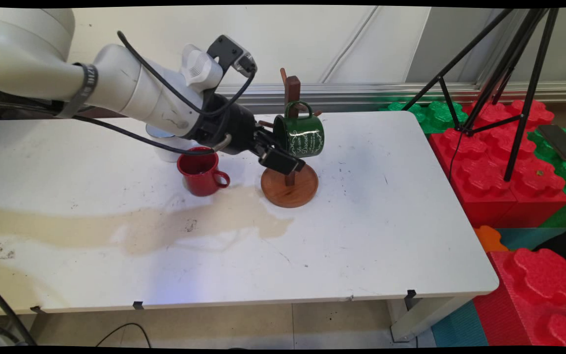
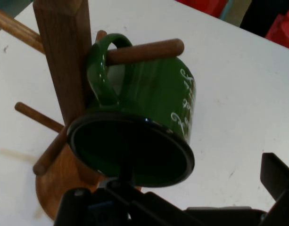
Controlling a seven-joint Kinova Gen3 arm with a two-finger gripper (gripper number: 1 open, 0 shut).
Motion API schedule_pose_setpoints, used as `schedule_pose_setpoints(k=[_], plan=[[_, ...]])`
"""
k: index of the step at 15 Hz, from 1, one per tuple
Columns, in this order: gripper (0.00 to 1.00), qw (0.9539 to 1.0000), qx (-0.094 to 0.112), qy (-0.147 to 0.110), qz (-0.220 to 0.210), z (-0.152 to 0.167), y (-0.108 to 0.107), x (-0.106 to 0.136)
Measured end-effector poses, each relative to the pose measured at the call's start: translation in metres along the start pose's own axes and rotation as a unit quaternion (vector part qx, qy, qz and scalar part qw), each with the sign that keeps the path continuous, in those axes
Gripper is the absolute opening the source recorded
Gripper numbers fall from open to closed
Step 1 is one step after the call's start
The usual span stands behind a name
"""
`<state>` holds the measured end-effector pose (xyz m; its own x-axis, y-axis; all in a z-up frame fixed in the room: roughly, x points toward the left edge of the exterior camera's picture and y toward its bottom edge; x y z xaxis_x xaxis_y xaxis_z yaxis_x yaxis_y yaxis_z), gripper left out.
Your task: Pick up the green mug from the rack
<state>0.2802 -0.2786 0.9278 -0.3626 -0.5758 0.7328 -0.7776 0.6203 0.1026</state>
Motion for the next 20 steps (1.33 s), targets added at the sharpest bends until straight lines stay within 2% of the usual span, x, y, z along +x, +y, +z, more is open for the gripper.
schedule_pose_setpoints(k=[15, 16, 20], plan=[[1.00, 0.9969, -0.025, 0.049, -0.056, 0.032, 0.000, -0.008], [0.00, 0.9966, -0.027, 0.053, -0.058, 0.032, -0.001, -0.009], [0.00, 0.9956, -0.030, 0.065, -0.061, 0.031, -0.002, -0.012]])
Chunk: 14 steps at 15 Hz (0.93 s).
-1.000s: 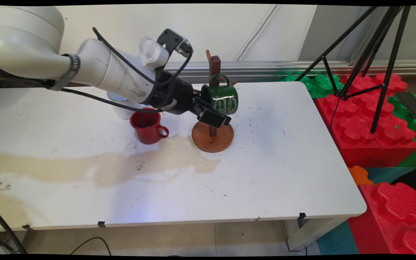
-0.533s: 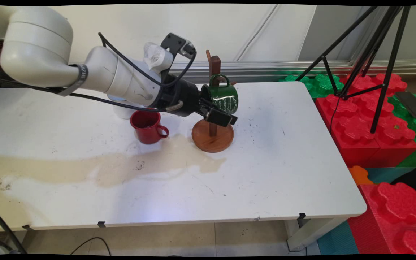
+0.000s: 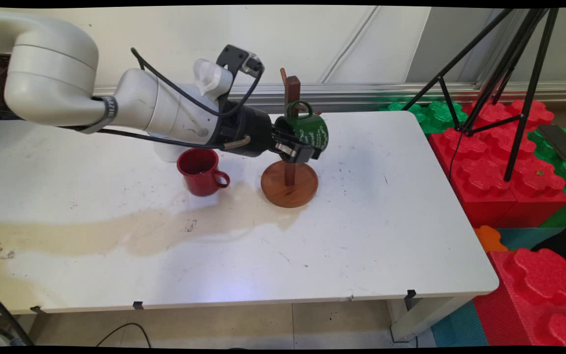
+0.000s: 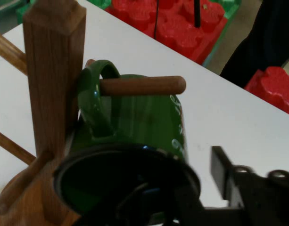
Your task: Pick up the green mug from the rack, then place the picked object on the table
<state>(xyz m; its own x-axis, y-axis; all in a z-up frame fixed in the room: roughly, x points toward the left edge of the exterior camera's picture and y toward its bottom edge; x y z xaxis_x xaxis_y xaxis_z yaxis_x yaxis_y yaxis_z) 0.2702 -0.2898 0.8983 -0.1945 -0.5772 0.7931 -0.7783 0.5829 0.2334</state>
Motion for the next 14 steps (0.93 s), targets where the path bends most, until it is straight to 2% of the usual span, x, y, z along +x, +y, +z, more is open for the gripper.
schedule_pose_setpoints(k=[14], plan=[[0.00, 0.9996, -0.005, 0.027, 0.004, -0.023, 0.000, -0.003]])
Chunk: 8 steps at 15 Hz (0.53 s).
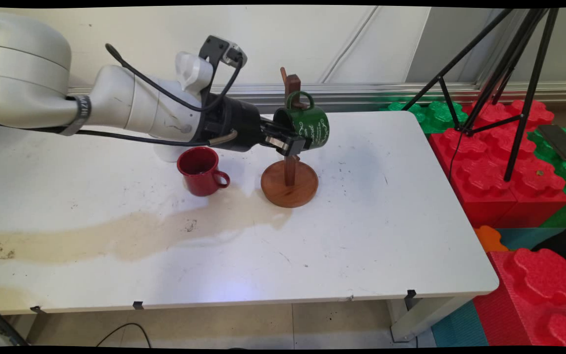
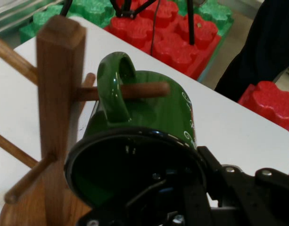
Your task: Place the picked object on the table
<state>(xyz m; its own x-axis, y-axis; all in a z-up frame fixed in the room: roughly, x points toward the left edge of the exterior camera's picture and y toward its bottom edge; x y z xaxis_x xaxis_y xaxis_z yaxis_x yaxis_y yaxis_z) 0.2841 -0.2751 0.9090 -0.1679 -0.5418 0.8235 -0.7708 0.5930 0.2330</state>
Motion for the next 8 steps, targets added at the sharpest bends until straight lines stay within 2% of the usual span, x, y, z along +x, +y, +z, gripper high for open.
schedule_pose_setpoints(k=[8], plan=[[0.00, 0.9996, -0.017, 0.002, 0.021, -0.014, 0.007, -0.001]])
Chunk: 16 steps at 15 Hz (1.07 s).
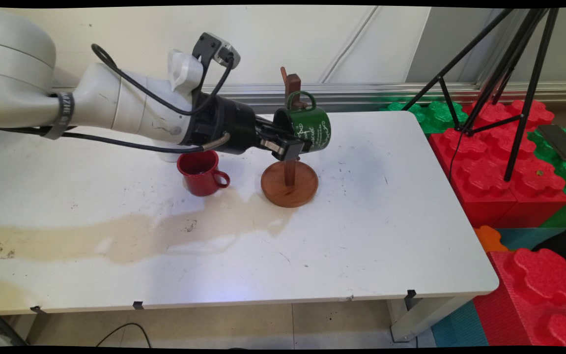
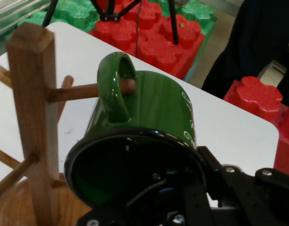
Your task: Place the picked object on the table
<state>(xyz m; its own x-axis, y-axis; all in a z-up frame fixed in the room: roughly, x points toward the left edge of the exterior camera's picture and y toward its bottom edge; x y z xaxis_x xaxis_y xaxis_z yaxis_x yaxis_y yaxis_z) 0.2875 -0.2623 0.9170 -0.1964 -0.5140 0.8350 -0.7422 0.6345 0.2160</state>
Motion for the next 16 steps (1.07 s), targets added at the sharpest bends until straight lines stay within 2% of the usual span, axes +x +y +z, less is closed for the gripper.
schedule_pose_setpoints(k=[4, 9, 14, 16], plan=[[0.00, 0.9998, -0.012, 0.001, 0.017, -0.004, 0.005, 0.001], [0.00, 0.9977, -0.037, 0.001, 0.058, -0.010, 0.015, 0.003], [0.00, 0.9923, -0.062, -0.005, 0.107, -0.023, 0.023, 0.007], [0.00, 0.9887, -0.075, -0.008, 0.129, -0.034, 0.027, 0.010]])
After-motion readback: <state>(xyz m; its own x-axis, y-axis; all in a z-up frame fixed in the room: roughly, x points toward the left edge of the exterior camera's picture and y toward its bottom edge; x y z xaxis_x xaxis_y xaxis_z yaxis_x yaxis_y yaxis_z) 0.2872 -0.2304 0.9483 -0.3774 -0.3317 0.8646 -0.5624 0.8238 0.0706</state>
